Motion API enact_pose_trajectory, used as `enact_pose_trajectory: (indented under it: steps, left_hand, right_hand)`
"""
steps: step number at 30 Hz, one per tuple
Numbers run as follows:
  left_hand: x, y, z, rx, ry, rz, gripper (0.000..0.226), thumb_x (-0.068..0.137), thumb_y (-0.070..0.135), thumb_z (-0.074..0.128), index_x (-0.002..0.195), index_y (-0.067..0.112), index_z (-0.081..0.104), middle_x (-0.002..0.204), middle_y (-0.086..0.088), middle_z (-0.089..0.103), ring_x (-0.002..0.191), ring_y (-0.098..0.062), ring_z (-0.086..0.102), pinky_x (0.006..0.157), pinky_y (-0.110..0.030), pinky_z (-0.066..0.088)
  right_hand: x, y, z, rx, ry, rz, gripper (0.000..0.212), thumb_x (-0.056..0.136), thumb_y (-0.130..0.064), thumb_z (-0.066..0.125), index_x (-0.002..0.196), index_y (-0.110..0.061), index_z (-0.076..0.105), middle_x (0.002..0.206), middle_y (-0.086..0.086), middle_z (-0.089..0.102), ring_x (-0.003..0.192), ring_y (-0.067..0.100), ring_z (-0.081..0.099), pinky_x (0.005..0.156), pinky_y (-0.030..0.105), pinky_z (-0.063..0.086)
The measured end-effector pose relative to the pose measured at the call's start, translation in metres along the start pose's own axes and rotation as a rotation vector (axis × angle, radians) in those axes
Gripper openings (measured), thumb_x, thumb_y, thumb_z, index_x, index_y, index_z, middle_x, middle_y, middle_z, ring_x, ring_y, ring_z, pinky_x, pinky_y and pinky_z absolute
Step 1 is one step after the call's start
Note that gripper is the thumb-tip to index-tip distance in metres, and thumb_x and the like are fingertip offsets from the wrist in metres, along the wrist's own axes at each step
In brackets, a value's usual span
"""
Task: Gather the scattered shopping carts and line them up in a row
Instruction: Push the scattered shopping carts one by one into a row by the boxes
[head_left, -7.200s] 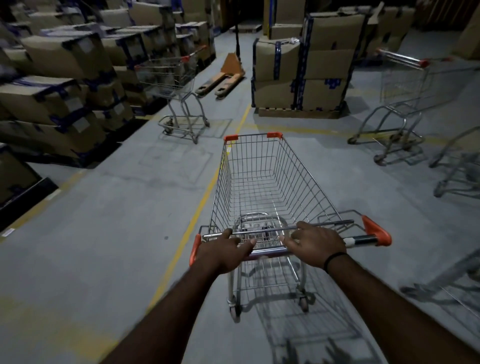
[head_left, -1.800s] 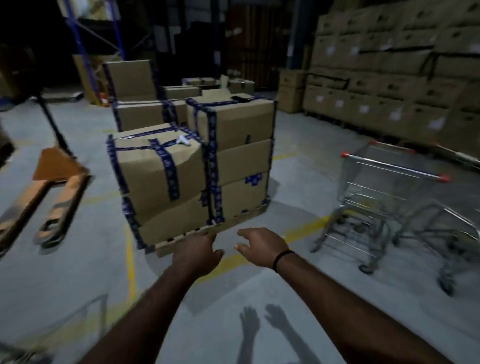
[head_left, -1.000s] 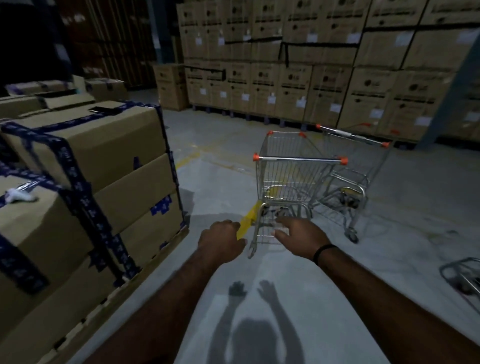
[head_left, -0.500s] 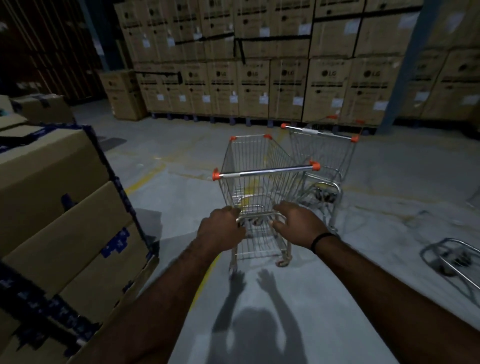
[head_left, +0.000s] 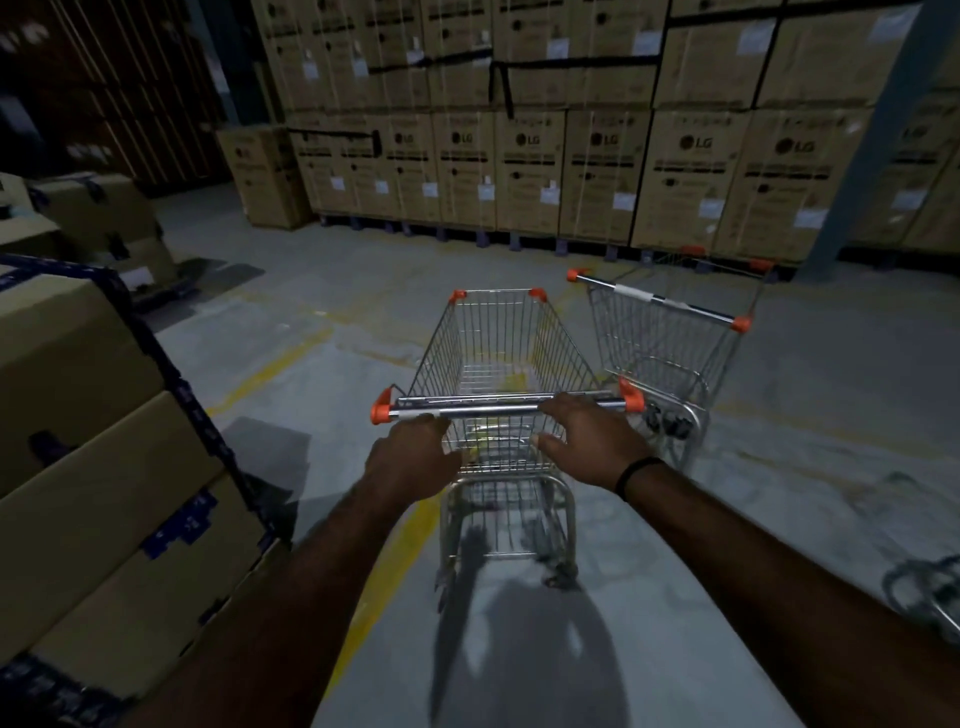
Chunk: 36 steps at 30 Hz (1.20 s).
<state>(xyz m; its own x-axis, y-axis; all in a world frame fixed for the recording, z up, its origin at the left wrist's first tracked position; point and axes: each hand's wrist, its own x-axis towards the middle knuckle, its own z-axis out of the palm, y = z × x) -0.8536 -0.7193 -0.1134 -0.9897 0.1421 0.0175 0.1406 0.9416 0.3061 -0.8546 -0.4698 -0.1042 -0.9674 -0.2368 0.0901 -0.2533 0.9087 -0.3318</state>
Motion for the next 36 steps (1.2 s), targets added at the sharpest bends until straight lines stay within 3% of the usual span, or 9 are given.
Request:
enact_pose_trajectory:
  steps: [7,11,14,19,22,25,30,32,36]
  left_hand:
    - [0.087,-0.019,0.019,0.132,0.047,0.020,0.045,0.093,0.052,0.060,0.125,0.021,0.064,0.125,-0.004,0.067,0.122,-0.024,0.060,0.107,-0.036,0.035]
    - [0.139,-0.034,0.032,0.066,-0.067,-0.072,0.084,0.083,0.082,0.032,0.121,0.015,0.066,0.124,-0.012,0.067,0.118,-0.032,0.062,0.099,-0.042,0.048]
    - [0.165,-0.045,0.052,0.151,-0.073,-0.053,0.088,0.076,0.086,0.009,0.092,0.021,0.064,0.106,-0.009,0.071,0.107,-0.031,0.066,0.095,-0.045,0.050]
    - [0.174,-0.052,0.077,0.296,0.014,-0.090,0.093,0.084,0.082,0.000,0.099,0.025,0.072,0.105,-0.003,0.073,0.105,-0.028,0.066,0.097,-0.042,0.046]
    - [0.174,-0.050,0.083,0.280,0.026,-0.127,0.101,0.081,0.085,-0.008,0.094,0.027,0.073,0.096,-0.002,0.073,0.100,-0.026,0.067,0.093,-0.041,0.047]
    - [0.167,-0.040,0.086,0.269,0.037,-0.161,0.088,0.087,0.080,0.004,0.092,0.028,0.074,0.090,-0.001,0.073,0.098,-0.024,0.067,0.091,-0.039,0.046]
    - [0.140,-0.007,0.098,0.225,0.098,-0.262,0.085,0.088,0.081,0.006,0.088,0.030,0.074,0.081,0.001,0.072,0.091,-0.021,0.067,0.090,-0.038,0.047]
    - [0.127,0.010,0.106,0.232,0.134,-0.297,0.086,0.089,0.080,0.005,0.085,0.030,0.074,0.075,0.002,0.070,0.084,-0.021,0.067,0.088,-0.037,0.048]
    - [0.098,0.053,0.117,0.262,0.155,-0.414,0.075,0.093,0.073,0.016,0.084,0.028,0.075,0.078,0.000,0.072,0.087,-0.023,0.068,0.085,-0.037,0.045]
  right_hand:
    - [0.081,0.035,0.021,-0.041,-0.079,-0.005,0.054,0.096,-0.045,0.055,0.142,-0.018,0.051,0.150,0.011,0.047,0.140,0.028,0.039,0.113,0.045,0.035]
    - [0.124,0.055,0.036,-0.055,-0.189,0.018,0.054,0.097,-0.053,0.051,0.136,-0.017,0.056,0.135,0.011,0.056,0.128,0.031,0.051,0.102,0.040,0.044]
    - [0.149,0.068,0.048,-0.060,-0.281,0.038,0.074,0.087,-0.074,0.033,0.133,-0.021,0.056,0.123,0.007,0.059,0.117,0.028,0.055,0.095,0.039,0.046]
    - [0.174,0.097,0.086,-0.129,-0.224,-0.042,0.112,0.068,-0.094,-0.011,0.112,-0.023,0.064,0.110,0.006,0.065,0.104,0.029,0.062,0.087,0.042,0.051]
    - [0.178,0.095,0.083,-0.131,-0.278,-0.057,0.106,0.067,-0.097,-0.004,0.112,-0.028,0.063,0.112,0.003,0.068,0.103,0.026,0.065,0.087,0.040,0.053]
    - [0.179,0.097,0.081,-0.092,-0.286,-0.087,0.091,0.068,-0.097,0.005,0.086,-0.026,0.059,0.092,-0.004,0.068,0.089,0.021,0.067,0.080,0.037,0.054]
    - [0.160,0.123,0.083,-0.095,-0.160,-0.191,0.092,0.074,-0.093,0.019,0.105,-0.023,0.070,0.103,-0.001,0.072,0.100,0.026,0.067,0.080,0.035,0.054]
    - [0.151,0.136,0.080,-0.097,-0.122,-0.282,0.103,0.074,-0.094,0.007,0.106,-0.022,0.072,0.104,0.002,0.072,0.101,0.029,0.067,0.081,0.037,0.055]
    - [0.140,0.159,0.069,-0.154,-0.241,-0.380,0.094,0.075,-0.093,0.009,0.133,-0.036,0.056,0.130,-0.001,0.063,0.120,0.026,0.059,0.097,0.041,0.049]
